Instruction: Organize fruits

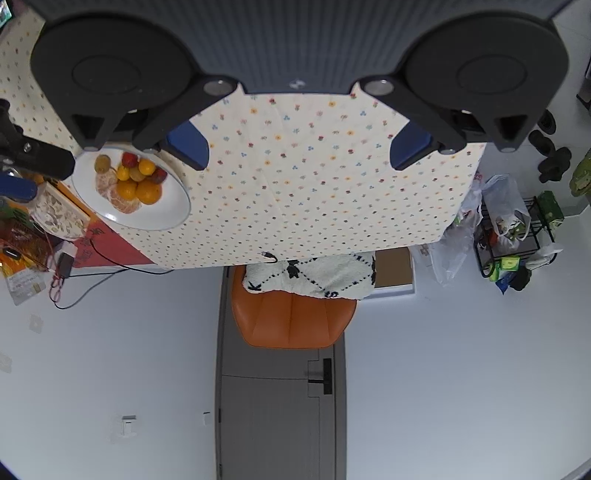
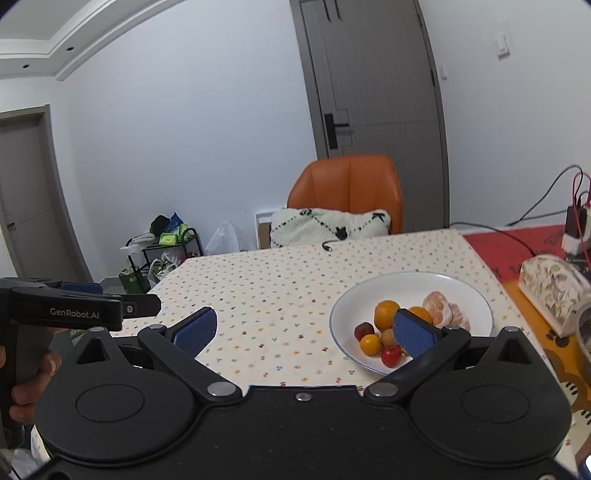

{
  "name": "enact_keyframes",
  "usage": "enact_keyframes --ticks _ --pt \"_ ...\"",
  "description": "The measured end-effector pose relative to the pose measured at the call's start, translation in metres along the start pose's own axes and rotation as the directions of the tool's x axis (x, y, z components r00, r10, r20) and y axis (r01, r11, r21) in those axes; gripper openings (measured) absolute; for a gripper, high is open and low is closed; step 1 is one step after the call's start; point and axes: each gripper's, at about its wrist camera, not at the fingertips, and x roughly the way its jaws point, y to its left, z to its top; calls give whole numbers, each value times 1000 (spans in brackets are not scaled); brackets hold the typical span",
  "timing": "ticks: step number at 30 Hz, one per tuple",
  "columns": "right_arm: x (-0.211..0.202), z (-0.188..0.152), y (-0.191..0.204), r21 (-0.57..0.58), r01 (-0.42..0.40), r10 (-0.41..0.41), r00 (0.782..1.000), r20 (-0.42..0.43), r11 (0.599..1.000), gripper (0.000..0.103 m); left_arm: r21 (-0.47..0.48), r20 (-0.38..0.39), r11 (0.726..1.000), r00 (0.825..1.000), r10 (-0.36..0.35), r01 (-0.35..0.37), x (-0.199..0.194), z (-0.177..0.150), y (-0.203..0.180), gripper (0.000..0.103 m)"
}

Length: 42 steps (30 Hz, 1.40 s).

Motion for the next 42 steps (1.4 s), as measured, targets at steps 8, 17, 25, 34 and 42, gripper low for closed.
enact_keyframes --ticks 8,17,25,34,42 --pt "-18 -3 11 -4 11 -11 1000 -6 1000 103 1 -12 1000 1000 -1 1 -19 -15 4 103" --pt "-36 -11 13 21 -6 7 999 -34 1000 103 -14 -20 1000 1000 -5 5 -37 -32 9 103" --pt "-52 -21 16 37 -5 6 1000 -13 999 103 -21 8 1000 1000 14 -14 -55 -39 16 103" --pt "-55 -21 27 9 -22 22 1000 -9 1000 103 -41 -14 999 1000 6 -7 -56 -47 23 103" --pt "-55 -22 34 -13 -27 27 1000 -11 1000 103 -45 -20 999 1000 2 -3 -53 -49 22 103"
